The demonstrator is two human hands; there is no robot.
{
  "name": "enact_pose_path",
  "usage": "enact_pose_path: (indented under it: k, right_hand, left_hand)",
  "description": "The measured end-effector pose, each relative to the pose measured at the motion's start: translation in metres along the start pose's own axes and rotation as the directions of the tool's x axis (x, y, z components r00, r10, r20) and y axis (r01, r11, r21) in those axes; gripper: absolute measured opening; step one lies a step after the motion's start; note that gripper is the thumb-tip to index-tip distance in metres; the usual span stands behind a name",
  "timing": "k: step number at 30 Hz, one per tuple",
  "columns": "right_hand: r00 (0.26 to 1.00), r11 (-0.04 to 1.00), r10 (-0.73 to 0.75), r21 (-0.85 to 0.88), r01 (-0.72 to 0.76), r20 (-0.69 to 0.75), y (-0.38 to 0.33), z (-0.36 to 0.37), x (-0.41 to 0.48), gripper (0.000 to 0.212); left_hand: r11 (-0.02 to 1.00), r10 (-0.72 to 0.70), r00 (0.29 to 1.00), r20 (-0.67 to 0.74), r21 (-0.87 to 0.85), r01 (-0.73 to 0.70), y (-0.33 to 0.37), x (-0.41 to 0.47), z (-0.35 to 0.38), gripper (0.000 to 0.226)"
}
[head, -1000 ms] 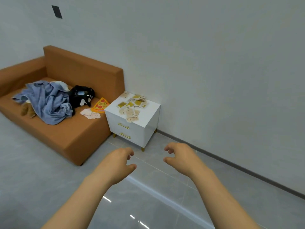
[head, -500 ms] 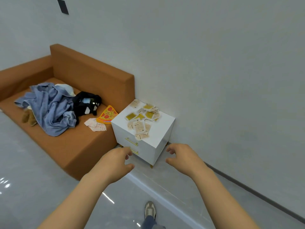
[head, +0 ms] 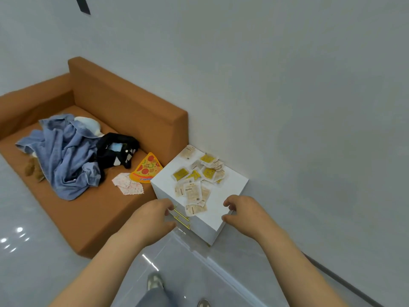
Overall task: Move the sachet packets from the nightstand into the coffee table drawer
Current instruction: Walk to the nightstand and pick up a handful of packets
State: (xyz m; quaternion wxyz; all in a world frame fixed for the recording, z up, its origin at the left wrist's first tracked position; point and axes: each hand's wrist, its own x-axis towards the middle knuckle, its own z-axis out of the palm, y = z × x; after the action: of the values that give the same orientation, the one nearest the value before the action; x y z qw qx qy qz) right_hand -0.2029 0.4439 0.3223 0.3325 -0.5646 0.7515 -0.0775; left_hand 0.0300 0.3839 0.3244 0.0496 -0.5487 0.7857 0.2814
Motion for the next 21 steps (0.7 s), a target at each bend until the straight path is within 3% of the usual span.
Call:
enact_pose_path:
  k: [12,21]
  right_hand:
    - [0.979,0.978,0.203,0.048,-0.203,0.007,-0.036,0.004,0.134,0.042]
    - [0.879,0.867,0.477,0.164,-0.47,-0.001,-0.063,0.02,0.204,0.043]
  left_hand:
    - [0.995,0.074,0.988,0.134,0.052,-0.081,-0.066,0.165,-0.052,0.04]
    - [0.965,0.175,0.939,0.296,0.136,-0.223,-0.102,0.289,-0.093,0.043]
